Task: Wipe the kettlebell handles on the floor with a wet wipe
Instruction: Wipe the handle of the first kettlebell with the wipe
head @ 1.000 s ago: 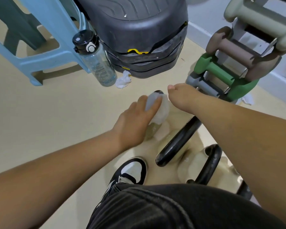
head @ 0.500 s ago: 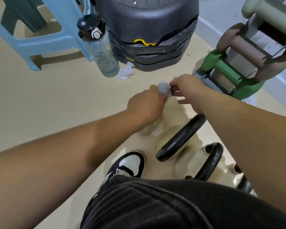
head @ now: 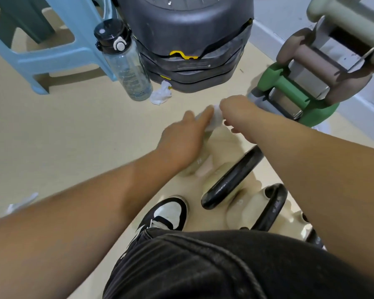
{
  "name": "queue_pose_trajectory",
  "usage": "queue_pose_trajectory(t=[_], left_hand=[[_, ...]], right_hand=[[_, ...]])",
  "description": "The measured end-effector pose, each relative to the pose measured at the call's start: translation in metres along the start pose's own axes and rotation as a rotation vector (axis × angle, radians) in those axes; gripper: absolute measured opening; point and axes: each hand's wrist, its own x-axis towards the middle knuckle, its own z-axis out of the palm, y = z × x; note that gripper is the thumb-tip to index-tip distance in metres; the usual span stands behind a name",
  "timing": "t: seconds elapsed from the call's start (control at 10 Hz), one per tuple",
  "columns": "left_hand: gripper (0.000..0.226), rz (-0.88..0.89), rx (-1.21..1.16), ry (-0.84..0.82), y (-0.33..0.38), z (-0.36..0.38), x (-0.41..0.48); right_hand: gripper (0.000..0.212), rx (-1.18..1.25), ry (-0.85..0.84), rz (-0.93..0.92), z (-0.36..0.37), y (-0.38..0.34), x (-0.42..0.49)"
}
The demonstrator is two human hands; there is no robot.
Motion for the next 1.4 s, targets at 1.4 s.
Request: queue_pose_trajectory(t=[1.4], left_hand=[[0.027,0.260,0.429,-0.302,0.136,-0.191,-0.016]], right_hand=[[0.032,-0.172,0.110,-0.238,-0.080,0.016,-0.094]])
